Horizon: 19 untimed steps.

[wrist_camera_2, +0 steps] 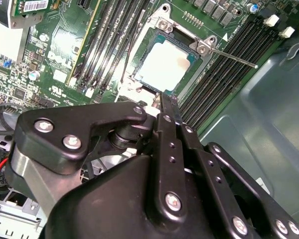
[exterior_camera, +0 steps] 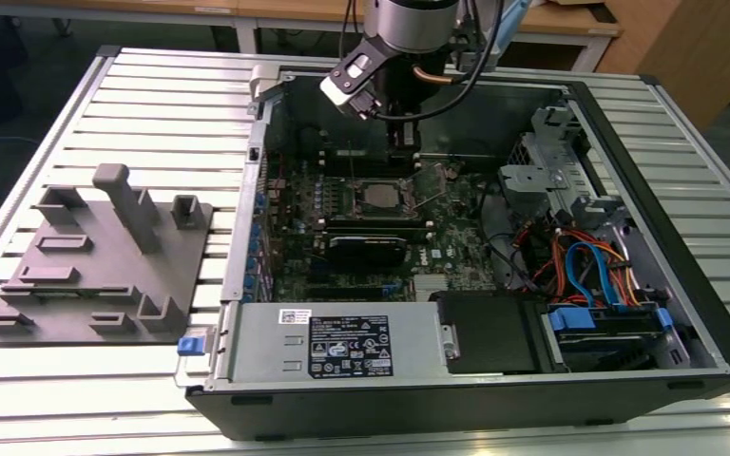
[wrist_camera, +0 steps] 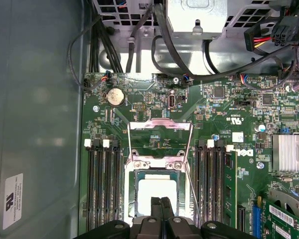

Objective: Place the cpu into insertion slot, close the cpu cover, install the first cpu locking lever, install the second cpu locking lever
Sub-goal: 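Close the cpu cover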

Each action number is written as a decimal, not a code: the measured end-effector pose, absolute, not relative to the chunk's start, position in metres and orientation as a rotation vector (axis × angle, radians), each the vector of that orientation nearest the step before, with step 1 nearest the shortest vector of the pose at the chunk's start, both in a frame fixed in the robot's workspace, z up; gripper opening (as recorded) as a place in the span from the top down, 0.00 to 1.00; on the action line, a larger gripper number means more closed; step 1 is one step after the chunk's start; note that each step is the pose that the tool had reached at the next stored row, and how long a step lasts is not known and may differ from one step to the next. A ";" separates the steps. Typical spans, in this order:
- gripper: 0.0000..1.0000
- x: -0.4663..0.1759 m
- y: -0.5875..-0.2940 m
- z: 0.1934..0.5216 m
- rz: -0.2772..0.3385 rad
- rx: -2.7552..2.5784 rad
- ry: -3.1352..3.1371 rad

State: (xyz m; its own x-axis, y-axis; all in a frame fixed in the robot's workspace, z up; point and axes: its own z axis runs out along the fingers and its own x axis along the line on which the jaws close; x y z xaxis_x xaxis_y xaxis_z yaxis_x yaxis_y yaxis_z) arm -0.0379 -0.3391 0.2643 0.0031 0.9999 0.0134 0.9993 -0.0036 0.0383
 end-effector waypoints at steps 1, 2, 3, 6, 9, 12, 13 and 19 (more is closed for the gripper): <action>0.90 -0.038 -0.339 0.264 0.057 2.212 2.205; 0.90 -0.038 -0.339 0.264 0.057 2.212 2.205; 0.90 -0.038 -0.339 0.264 0.057 2.212 2.205; 0.90 -0.038 -0.339 0.264 0.057 2.212 2.205; 0.90 -0.037 -0.339 0.264 0.057 2.212 2.205; 0.90 -0.036 -0.339 0.264 0.057 2.212 2.205; 0.90 -0.036 -0.339 0.264 0.057 2.212 2.205; 0.90 -0.032 -0.339 0.264 0.057 2.212 2.205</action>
